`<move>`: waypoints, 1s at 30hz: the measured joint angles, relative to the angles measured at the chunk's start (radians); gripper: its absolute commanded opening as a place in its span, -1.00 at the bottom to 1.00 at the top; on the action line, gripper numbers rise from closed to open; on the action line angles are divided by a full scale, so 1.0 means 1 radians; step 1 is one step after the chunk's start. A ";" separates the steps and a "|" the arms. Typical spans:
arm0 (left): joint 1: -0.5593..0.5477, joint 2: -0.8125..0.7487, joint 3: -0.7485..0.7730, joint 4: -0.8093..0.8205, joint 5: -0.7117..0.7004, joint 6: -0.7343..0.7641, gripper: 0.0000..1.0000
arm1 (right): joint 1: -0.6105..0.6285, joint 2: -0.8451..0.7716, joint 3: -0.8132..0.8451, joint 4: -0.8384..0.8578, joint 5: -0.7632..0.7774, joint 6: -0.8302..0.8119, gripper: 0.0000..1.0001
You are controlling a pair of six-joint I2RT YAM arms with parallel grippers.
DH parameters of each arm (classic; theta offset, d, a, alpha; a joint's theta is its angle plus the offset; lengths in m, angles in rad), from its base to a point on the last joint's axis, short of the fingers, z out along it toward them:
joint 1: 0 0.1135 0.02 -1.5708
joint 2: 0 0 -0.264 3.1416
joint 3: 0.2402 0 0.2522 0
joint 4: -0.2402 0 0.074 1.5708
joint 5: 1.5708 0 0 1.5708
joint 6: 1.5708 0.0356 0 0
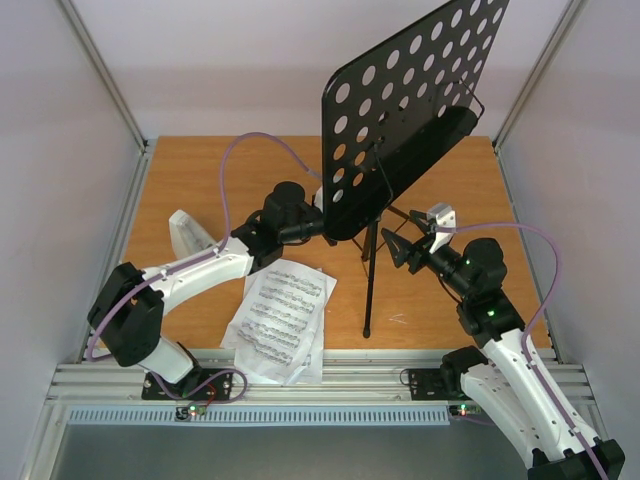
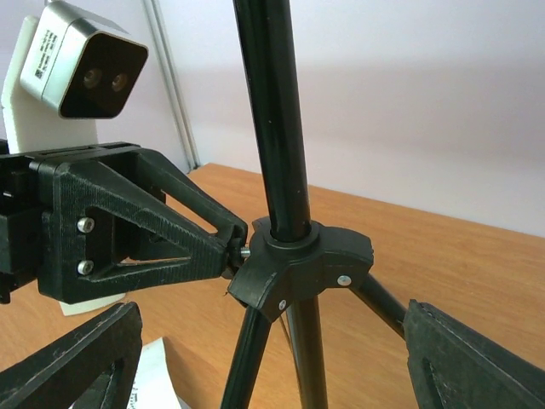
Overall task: Pack up the instrument practice props
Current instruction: Unscrew the knob on the music stand.
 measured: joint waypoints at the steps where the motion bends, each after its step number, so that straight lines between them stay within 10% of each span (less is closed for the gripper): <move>1: 0.000 -0.001 0.002 -0.005 -0.003 -0.029 -0.87 | 0.000 0.000 0.000 -0.002 0.000 0.000 0.70; 23: 0.024 0.005 -0.037 0.076 0.049 -0.584 -0.86 | 0.000 -0.110 -0.036 -0.076 0.094 0.029 0.71; 30: 0.034 0.016 -0.041 0.103 0.090 -0.642 -0.42 | 0.000 -0.129 -0.045 -0.089 0.131 0.032 0.71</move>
